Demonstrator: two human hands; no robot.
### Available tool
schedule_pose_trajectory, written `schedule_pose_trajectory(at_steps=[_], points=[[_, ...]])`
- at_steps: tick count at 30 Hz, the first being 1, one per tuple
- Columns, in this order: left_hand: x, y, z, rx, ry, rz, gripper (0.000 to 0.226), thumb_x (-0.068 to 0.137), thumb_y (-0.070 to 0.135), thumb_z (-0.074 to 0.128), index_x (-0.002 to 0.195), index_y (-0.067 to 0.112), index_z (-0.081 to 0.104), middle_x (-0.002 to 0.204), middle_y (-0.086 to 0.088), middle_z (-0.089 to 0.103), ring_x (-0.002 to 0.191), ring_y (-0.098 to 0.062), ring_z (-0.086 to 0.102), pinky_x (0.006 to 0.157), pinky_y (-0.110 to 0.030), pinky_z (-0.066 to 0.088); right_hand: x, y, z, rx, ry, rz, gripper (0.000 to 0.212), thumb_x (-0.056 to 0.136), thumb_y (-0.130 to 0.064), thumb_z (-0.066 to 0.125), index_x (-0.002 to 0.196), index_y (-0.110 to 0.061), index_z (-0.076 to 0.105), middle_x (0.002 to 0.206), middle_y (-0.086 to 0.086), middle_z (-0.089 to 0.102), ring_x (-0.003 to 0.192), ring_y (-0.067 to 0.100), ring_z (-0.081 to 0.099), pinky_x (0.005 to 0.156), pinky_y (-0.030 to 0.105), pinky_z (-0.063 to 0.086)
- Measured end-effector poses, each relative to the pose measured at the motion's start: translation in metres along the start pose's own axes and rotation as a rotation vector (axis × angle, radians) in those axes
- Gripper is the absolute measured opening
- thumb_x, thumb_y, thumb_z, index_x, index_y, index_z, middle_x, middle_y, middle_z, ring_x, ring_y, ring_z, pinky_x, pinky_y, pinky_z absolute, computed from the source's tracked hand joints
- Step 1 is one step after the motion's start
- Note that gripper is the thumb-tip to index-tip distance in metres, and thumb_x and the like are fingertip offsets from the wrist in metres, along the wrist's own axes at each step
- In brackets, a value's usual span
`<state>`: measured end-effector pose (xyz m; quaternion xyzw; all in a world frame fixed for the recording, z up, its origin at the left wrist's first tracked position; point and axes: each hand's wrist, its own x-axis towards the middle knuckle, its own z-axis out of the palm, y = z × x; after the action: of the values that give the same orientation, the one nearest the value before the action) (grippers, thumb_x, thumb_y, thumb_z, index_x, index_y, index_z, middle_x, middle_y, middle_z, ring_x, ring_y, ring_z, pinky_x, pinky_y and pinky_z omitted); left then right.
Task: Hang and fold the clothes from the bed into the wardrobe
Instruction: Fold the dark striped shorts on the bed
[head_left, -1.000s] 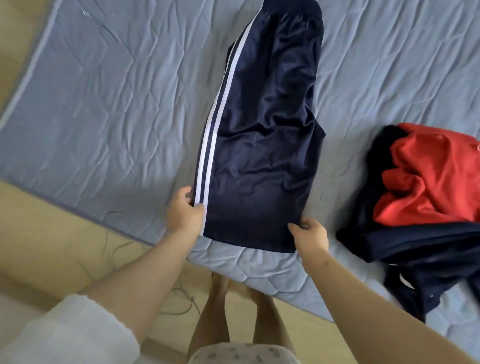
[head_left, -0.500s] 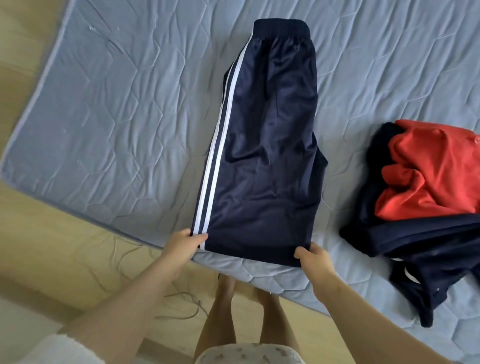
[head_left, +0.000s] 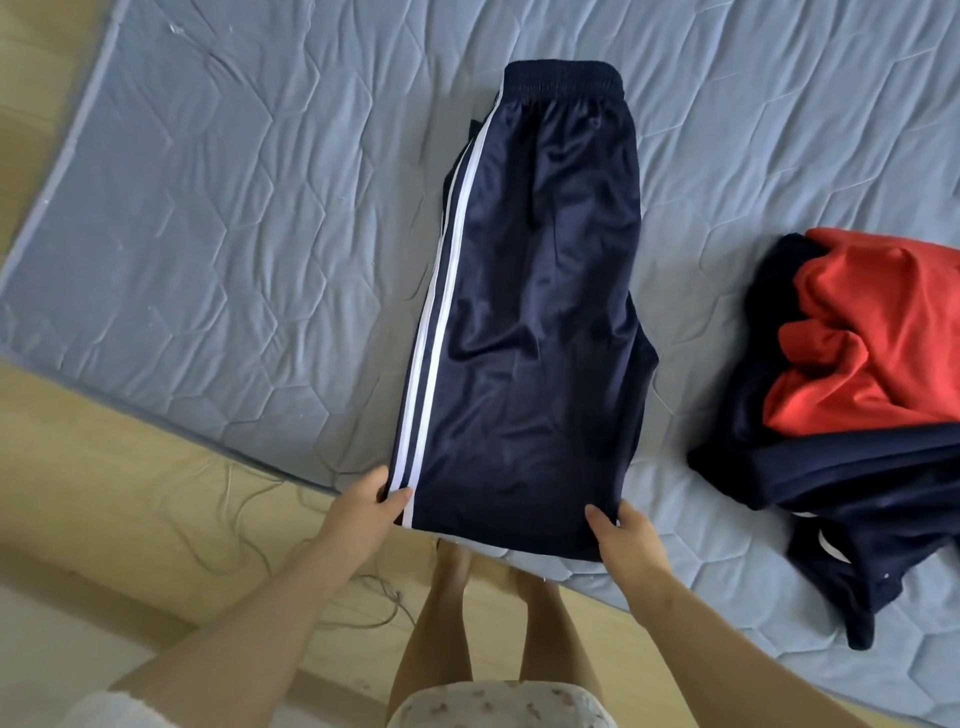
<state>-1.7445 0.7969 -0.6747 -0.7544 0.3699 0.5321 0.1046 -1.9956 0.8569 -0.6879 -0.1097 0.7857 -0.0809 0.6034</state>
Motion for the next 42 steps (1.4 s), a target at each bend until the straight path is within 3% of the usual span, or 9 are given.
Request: schedule_pose_trajectory(at_steps=[5, 12, 15, 21, 24, 27, 31, 37, 42], points=[[0.005, -0.001, 0.003, 0.000, 0.087, -0.213, 0.015, 0.077, 0.003, 0.051, 0.070, 0.014, 0.057, 0.076, -0.008, 0.059, 0.069, -0.023, 0.052, 0.055, -0.026, 0.036, -0.006, 0.000, -0.002, -0.051, -0.051, 0.149, 0.008, 0.087, -0.013, 0.051, 0.080, -0.012, 0.055, 0.077, 0.004, 0.059, 0.073, 0.020, 0.054, 0.060, 0.029, 0.041], [0.003, -0.005, 0.009, -0.038, 0.031, -0.346, 0.038, 0.081, 0.033, 0.063, 0.107, 0.006, 0.056, 0.092, -0.006, 0.060, 0.085, -0.024, 0.057, 0.073, -0.030, 0.047, -0.011, 0.001, 0.000, -0.253, -0.022, 0.198, 0.017, 0.083, -0.017, 0.051, 0.095, -0.005, 0.055, 0.080, 0.006, 0.056, 0.080, 0.026, 0.053, 0.071, 0.031, 0.041], [-0.001, -0.005, 0.006, -0.004, 0.085, -0.159, 0.036, 0.083, 0.035, 0.065, 0.103, 0.005, 0.059, 0.090, -0.007, 0.063, 0.083, -0.025, 0.059, 0.076, -0.033, 0.050, -0.019, 0.003, 0.006, -0.575, 0.177, 0.031, 0.032, 0.083, -0.021, 0.053, 0.112, -0.011, 0.046, 0.108, 0.008, 0.053, 0.104, 0.030, 0.049, 0.085, 0.037, 0.040], [-0.019, -0.001, 0.019, 0.341, 0.372, 0.388, 0.067, 0.079, 0.009, 0.069, 0.139, 0.020, 0.039, 0.128, -0.014, 0.045, 0.093, -0.032, 0.058, 0.070, -0.036, 0.049, -0.032, -0.003, 0.018, -1.011, 0.446, -0.869, 0.065, 0.054, -0.009, 0.080, 0.117, -0.012, 0.064, 0.121, 0.016, 0.060, 0.104, 0.036, 0.060, 0.084, 0.045, 0.050], [-0.018, -0.007, 0.028, 0.786, 0.456, 0.764, 0.065, 0.060, 0.026, 0.086, 0.120, 0.017, 0.063, 0.127, -0.020, 0.055, 0.099, -0.040, 0.062, 0.076, -0.047, 0.053, -0.021, 0.000, 0.024, -1.258, 0.078, -0.771, 0.073, 0.080, -0.034, 0.065, 0.144, -0.023, 0.032, 0.154, 0.008, 0.021, 0.141, 0.030, 0.022, 0.111, 0.043, 0.024], [-0.014, -0.011, 0.033, 1.192, 0.272, 0.700, 0.079, 0.059, 0.056, 0.077, 0.129, 0.026, 0.056, 0.144, -0.011, 0.042, 0.128, -0.040, 0.043, 0.101, -0.059, 0.034, -0.008, 0.011, 0.029, -1.377, -0.060, -0.655, 0.089, 0.084, -0.048, 0.057, 0.149, -0.024, 0.001, 0.157, 0.004, -0.010, 0.145, 0.029, -0.009, 0.116, 0.044, 0.005], [-0.005, -0.017, 0.037, 1.404, 0.368, 0.684, 0.078, 0.068, 0.023, 0.075, 0.138, 0.032, 0.042, 0.149, -0.010, 0.035, 0.137, -0.034, 0.031, 0.109, -0.057, 0.020, -0.001, 0.016, 0.034, -1.443, 0.016, -0.626, 0.087, 0.090, -0.020, 0.054, 0.148, -0.021, -0.010, 0.156, 0.009, -0.019, 0.144, 0.032, -0.012, 0.115, 0.050, 0.006], [0.000, -0.019, 0.022, 1.298, 0.484, 1.056, 0.033, 0.080, 0.009, 0.052, 0.103, 0.019, 0.072, 0.118, -0.010, 0.066, 0.120, -0.029, 0.055, 0.096, -0.060, 0.039, -0.005, 0.008, 0.033, -1.330, -0.016, -0.593, 0.060, 0.096, -0.010, 0.033, 0.150, -0.023, 0.009, 0.159, 0.002, -0.002, 0.146, 0.027, -0.002, 0.117, 0.043, 0.010], [-0.022, -0.010, 0.003, 1.155, 0.100, 0.879, 0.036, 0.083, 0.006, 0.056, 0.115, 0.018, 0.066, 0.116, -0.001, 0.067, 0.120, -0.020, 0.055, 0.112, -0.052, 0.021, -0.029, -0.005, 0.024, -1.148, -0.147, -0.477, 0.053, 0.091, -0.004, 0.034, 0.138, -0.028, 0.040, 0.142, 0.000, 0.044, 0.130, 0.025, 0.040, 0.101, 0.034, 0.036]])
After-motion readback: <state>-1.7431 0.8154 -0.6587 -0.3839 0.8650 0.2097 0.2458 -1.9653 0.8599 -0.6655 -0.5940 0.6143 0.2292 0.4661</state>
